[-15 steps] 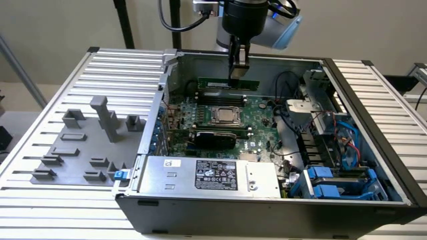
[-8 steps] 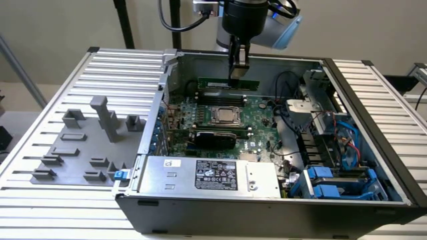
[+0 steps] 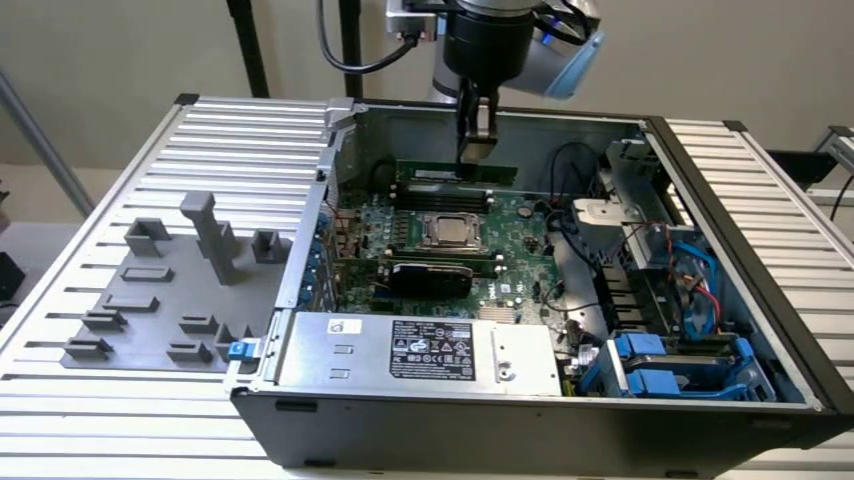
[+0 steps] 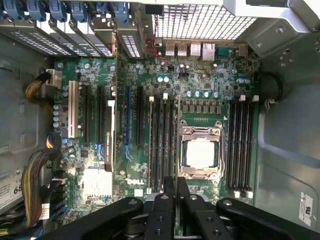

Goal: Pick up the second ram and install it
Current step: 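Insert the second ram into the second slot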

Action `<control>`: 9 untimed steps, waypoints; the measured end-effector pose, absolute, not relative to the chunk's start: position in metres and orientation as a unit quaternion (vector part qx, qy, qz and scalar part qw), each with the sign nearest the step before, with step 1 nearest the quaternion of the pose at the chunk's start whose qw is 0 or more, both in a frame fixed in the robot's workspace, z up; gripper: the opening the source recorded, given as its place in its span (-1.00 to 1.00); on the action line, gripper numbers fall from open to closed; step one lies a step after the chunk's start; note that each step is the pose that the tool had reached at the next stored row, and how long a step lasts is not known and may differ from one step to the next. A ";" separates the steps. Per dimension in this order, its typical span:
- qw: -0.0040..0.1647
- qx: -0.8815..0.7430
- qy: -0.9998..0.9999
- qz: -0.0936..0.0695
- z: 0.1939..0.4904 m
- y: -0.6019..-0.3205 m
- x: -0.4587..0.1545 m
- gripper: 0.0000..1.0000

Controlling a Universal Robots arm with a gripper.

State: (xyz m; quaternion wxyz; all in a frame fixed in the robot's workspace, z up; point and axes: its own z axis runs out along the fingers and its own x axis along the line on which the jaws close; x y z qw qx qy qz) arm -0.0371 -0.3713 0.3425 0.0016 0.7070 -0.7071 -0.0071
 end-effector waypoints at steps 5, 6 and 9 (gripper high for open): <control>0.002 0.707 -0.707 -0.007 0.333 -0.371 -0.038 -0.73; 0.002 0.707 -0.707 -0.007 0.332 -0.371 -0.038 -0.73; 0.002 0.706 -0.708 -0.007 0.326 -0.371 -0.038 -0.73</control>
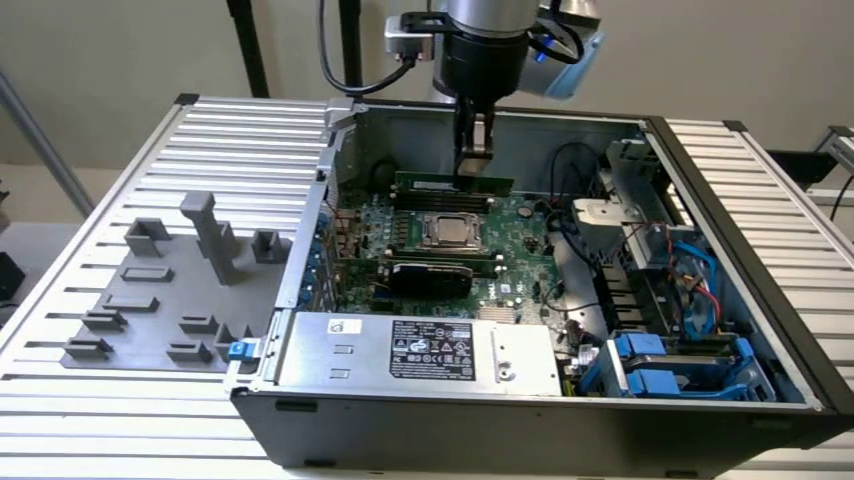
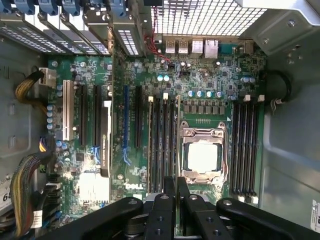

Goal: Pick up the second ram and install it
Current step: 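Insert the second ram into the second slot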

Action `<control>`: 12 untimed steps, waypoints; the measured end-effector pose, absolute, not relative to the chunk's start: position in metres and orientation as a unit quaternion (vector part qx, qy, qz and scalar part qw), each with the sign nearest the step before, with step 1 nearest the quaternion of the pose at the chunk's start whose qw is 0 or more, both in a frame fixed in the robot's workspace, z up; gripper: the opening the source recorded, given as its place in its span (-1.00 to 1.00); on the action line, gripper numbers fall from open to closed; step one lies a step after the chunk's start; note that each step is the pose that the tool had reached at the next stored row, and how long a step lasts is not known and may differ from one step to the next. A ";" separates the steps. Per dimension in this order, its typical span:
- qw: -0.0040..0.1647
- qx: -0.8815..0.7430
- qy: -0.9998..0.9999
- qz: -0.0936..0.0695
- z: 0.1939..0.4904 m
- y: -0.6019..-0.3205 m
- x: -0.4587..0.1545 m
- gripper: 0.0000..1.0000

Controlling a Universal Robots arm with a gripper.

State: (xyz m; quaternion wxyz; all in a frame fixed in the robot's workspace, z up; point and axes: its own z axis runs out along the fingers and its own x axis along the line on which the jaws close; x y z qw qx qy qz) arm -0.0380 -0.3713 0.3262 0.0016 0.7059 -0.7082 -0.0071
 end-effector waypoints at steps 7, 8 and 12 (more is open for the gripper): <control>0.002 0.703 -0.711 -0.007 0.313 -0.371 -0.038 -0.73; 0.002 0.703 -0.711 -0.007 0.312 -0.371 -0.038 -0.73; 0.002 0.702 -0.712 -0.007 0.304 -0.371 -0.039 -0.73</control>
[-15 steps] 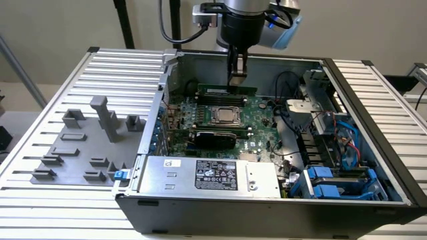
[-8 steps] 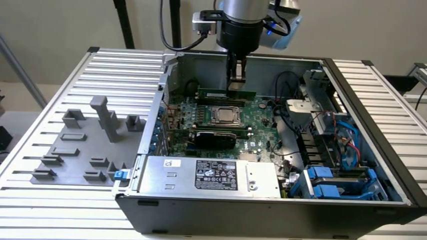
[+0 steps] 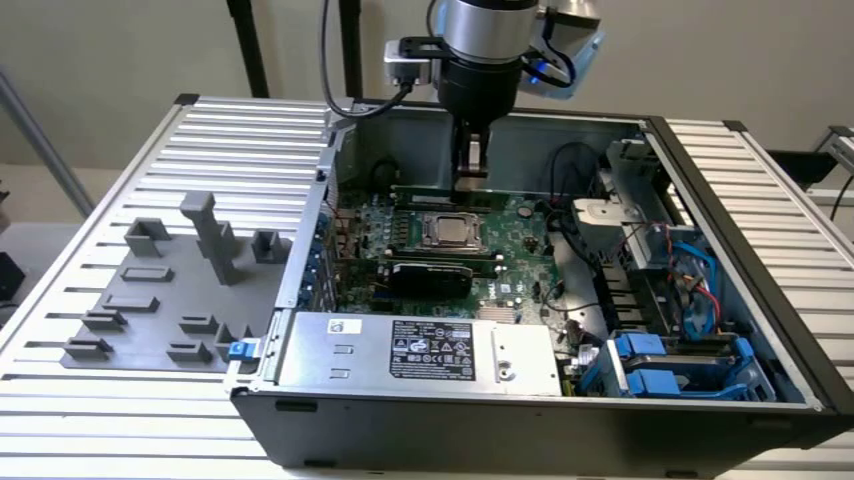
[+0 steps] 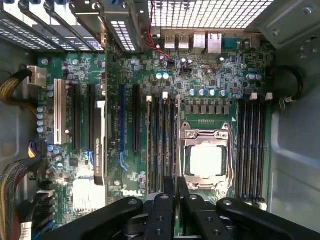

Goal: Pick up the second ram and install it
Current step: 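Insert the second ram into the second slot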

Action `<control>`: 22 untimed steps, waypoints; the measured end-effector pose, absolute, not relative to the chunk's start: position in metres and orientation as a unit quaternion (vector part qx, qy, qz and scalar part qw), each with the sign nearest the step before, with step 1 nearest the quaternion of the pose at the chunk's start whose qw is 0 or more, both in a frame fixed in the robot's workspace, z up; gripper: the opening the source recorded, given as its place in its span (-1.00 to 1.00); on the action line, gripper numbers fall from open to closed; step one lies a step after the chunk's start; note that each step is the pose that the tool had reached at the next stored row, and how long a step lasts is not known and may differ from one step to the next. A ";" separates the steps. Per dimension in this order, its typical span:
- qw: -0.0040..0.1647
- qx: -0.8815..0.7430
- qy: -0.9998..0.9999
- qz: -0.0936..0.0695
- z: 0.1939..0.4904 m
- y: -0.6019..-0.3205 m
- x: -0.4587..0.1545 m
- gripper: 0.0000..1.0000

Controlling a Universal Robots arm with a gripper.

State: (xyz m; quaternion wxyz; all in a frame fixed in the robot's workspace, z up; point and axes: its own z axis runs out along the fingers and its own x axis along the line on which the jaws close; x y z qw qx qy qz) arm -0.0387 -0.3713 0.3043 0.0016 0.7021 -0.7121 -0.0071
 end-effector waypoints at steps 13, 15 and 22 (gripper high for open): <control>0.001 0.701 -0.713 -0.007 0.281 -0.373 -0.040 -0.73; 0.001 0.701 -0.713 -0.007 0.277 -0.374 -0.040 -0.73; 0.001 0.701 -0.713 -0.008 0.264 -0.377 -0.040 -0.73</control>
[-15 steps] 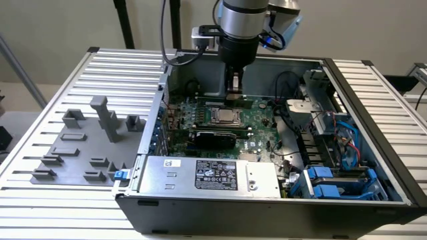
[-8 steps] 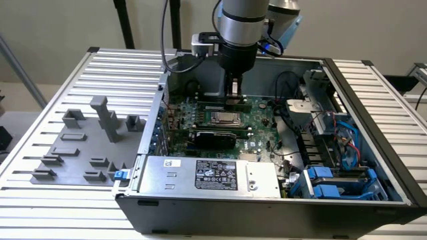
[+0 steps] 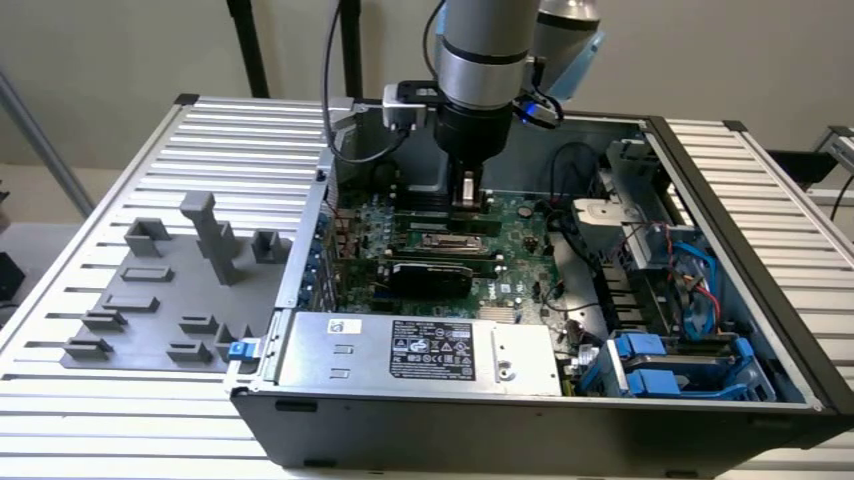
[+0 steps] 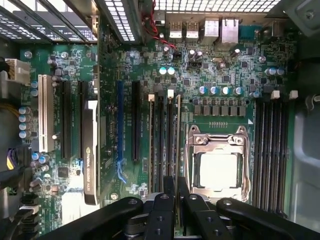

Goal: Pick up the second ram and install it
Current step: 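Insert the second ram into the second slot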

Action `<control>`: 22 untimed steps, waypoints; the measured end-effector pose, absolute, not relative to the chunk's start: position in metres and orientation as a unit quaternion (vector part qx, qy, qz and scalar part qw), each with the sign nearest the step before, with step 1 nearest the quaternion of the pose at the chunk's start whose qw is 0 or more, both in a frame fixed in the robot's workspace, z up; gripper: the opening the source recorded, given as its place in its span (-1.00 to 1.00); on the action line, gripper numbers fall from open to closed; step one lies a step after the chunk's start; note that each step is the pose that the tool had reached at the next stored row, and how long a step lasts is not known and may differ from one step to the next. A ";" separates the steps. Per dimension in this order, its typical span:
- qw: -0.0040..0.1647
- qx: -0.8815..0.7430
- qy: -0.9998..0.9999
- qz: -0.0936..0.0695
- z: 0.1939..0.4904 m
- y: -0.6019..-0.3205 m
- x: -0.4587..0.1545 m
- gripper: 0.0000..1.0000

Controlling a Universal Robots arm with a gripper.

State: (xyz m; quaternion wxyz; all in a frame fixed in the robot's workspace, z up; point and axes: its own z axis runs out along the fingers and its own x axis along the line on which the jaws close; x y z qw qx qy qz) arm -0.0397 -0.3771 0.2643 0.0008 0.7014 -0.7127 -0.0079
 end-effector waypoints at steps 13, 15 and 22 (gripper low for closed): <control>0.001 0.701 -0.713 -0.008 0.241 -0.378 -0.040 -0.73; 0.001 0.701 -0.713 -0.008 0.237 -0.378 -0.040 -0.73; 0.001 0.701 -0.713 -0.008 0.235 -0.378 -0.039 -0.73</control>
